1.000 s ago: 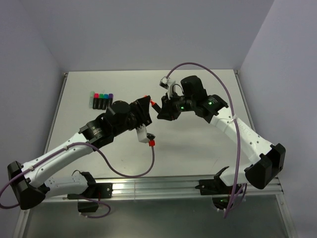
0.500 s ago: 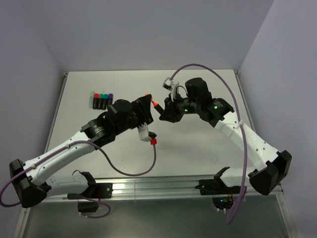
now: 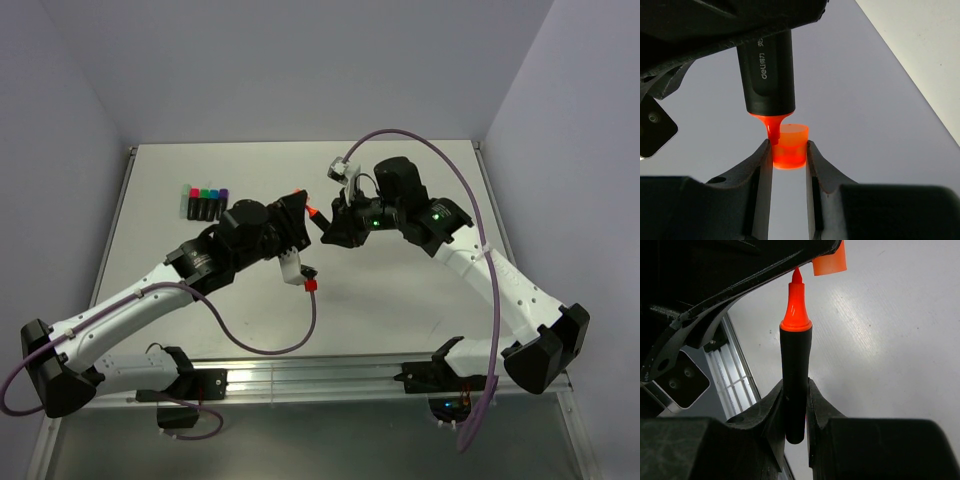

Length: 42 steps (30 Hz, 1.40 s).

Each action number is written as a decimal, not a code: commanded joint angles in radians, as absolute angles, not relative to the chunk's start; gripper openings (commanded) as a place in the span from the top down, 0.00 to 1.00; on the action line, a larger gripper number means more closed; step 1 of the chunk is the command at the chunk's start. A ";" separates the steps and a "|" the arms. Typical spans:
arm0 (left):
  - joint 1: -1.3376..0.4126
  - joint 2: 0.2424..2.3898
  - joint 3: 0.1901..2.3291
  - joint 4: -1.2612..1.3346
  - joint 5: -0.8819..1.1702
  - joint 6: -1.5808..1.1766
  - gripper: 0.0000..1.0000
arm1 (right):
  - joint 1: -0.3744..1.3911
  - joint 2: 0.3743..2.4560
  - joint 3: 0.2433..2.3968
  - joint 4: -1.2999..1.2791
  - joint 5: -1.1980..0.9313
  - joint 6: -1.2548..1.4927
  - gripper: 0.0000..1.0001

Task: Insert the pens into the pen caps
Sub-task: Insert the pen cap onto the pen.

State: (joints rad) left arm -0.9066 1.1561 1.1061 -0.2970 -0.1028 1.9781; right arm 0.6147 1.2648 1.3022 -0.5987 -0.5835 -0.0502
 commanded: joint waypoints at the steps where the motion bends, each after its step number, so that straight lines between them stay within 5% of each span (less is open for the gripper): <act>1: -0.907 1.135 1.140 -0.288 -0.081 1.976 1.00 | 0.621 1.252 1.299 -0.577 -0.592 -0.063 1.00; 42: -0.928 1.092 1.149 -0.420 0.018 1.930 1.00 | 0.621 1.250 1.315 -0.577 -0.601 -0.055 1.00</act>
